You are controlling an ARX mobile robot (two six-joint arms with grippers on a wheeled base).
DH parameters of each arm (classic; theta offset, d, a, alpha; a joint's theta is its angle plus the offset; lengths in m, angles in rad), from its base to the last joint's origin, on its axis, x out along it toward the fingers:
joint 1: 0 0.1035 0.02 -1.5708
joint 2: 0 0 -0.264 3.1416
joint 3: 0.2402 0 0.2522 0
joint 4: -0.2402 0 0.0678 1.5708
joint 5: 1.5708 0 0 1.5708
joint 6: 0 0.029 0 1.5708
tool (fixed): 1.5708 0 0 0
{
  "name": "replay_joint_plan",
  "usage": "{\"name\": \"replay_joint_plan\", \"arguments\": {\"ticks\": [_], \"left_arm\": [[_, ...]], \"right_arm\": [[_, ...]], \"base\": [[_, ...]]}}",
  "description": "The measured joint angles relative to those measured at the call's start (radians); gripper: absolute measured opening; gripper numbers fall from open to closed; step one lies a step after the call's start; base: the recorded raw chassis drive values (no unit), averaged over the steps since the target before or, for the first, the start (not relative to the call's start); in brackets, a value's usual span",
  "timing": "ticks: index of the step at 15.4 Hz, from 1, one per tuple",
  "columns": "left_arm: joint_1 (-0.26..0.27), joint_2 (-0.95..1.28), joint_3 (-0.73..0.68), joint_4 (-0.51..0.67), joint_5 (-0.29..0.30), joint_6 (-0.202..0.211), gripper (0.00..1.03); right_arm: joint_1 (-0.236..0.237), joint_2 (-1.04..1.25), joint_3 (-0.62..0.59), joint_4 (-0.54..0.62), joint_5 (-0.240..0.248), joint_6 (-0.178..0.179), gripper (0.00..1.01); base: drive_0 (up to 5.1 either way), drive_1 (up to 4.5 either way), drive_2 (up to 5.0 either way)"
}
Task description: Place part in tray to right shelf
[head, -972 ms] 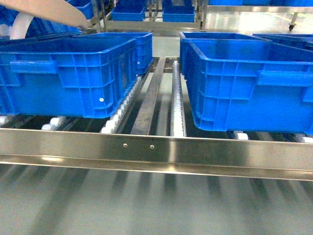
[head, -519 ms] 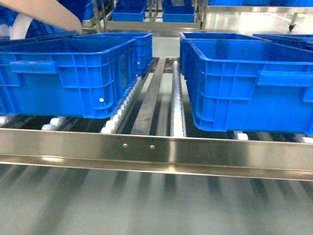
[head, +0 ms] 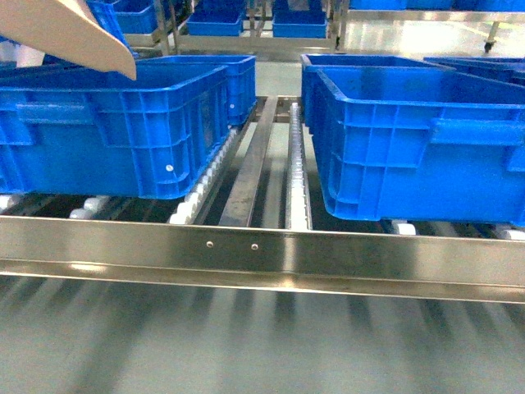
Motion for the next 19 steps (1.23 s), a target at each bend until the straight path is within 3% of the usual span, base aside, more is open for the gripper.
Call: {"name": "replay_joint_plan", "arguments": {"ticks": [1, 2, 3, 4, 5, 6, 7, 9, 19], "left_arm": [[0.03, -0.213, -0.164, -0.118, 0.045, -0.006, 0.14], [0.103, -0.364, -0.256, -0.332, 0.116, 0.029, 0.14], [0.168, -0.472, -0.299, -0.517, 0.29, 0.18, 0.14], [0.108, -0.541, -0.362, -0.617, 0.428, 0.351, 0.14], [0.04, -0.572, -0.438, -0.611, 0.497, 0.438, 0.14], [0.056, -0.603, -0.486, -0.591, 0.469, 0.481, 0.14], [0.072, -0.642, -0.516, -0.578, 0.445, 0.512, 0.14], [0.063, -0.698, -0.576, -0.571, 0.462, 0.522, 0.14], [0.062, -0.945, -0.729, -0.669, 0.461, 0.522, 0.14]], "right_arm": [[0.0, 0.0, 0.0, 0.0, 0.0, 0.0, 0.98], [-0.001, 0.0, 0.0, 0.001, 0.0, 0.0, 0.97], [-0.009, -0.024, -0.019, 0.015, -0.011, 0.0, 0.84], [-0.017, -0.064, -0.058, 0.017, -0.026, 0.0, 0.71], [-0.09, -0.097, -0.103, 0.012, -0.091, 0.0, 0.56], [-0.119, -0.126, -0.133, 0.008, -0.091, 0.002, 0.41], [-0.116, -0.159, -0.154, 0.006, -0.11, 0.003, 0.28], [-0.112, -0.214, -0.19, -0.014, -0.108, 0.004, 0.03], [-0.111, -0.445, -0.291, -0.13, -0.109, 0.007, 0.02]], "base": [[0.0, 0.0, 0.0], [0.0, 0.0, 0.0], [0.0, 0.0, 0.0], [-0.3, -0.31, -0.3], [0.0, 0.0, 0.0], [0.0, 0.0, 0.0], [0.0, 0.0, 0.0], [0.0, 0.0, 0.0], [0.0, 0.0, 0.0]]}}
